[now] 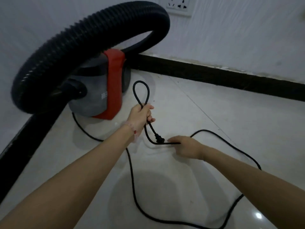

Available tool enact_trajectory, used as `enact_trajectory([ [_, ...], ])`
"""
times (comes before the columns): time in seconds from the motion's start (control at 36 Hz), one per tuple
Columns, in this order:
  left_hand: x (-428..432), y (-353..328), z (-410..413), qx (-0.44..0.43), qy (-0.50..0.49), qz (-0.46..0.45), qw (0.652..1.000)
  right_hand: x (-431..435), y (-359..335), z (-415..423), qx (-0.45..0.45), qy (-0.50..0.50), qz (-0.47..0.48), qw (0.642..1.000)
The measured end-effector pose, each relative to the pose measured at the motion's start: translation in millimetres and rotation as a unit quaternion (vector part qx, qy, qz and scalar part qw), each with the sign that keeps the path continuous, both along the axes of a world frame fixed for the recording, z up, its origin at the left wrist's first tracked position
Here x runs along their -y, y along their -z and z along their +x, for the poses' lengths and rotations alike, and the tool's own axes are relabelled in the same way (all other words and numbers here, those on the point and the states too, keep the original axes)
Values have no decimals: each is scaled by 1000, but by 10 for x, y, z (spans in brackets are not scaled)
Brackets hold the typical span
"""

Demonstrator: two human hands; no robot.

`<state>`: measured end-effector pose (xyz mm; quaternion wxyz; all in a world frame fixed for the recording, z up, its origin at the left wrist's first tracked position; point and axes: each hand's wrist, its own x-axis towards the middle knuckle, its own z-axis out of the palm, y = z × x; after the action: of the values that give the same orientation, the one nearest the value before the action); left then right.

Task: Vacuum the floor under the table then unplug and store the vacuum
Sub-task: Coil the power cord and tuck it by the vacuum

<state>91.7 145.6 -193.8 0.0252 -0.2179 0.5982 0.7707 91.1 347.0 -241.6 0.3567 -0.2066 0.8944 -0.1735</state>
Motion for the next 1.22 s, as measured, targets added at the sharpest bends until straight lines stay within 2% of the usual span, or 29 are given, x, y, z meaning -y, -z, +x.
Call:
enact_trajectory([
  [0.08,260,-100,105,7,-45,18,999,82,112,116,-73,-25,35,996],
  [0.17,544,-177,167,20,-107,35,993,53,89,124,-77,22,23,997],
  [0.25,735,-167,289,41,-103,45,993,-73,32,142,-76,18,14,997],
  [0.33,762,-152,402,89,-46,20,995,-173,-34,208,-25,-7,7,1000],
  [0.39,704,-161,461,112,5,11,994,-153,-94,250,-23,-34,8,999],
  [0.47,563,-128,540,122,136,-55,982,13,-186,257,-106,-68,-10,992],
  [0.53,463,-78,583,130,242,-124,953,200,-286,243,-168,-58,-54,983],
  [0.61,325,22,605,129,300,-133,936,478,-464,183,-224,-17,-112,968],
  [0.67,242,82,630,102,296,-102,944,590,-552,124,-243,-13,-111,964],
  [0.78,219,167,648,75,285,-133,946,603,-622,9,-268,2,-85,960],
  [0.83,233,196,604,78,285,-126,947,548,-599,-38,-253,10,-82,964],
  [0.92,277,221,514,76,221,-60,971,352,-530,-146,-176,82,-129,972],
  [1.03,428,268,399,46,101,67,992,-58,-475,-253,-65,237,-239,939],
  [1.11,460,311,363,40,91,92,991,-121,-430,-212,-58,258,-249,932],
  [1.22,300,353,384,75,82,96,989,131,-340,-50,-105,284,-263,916],
])
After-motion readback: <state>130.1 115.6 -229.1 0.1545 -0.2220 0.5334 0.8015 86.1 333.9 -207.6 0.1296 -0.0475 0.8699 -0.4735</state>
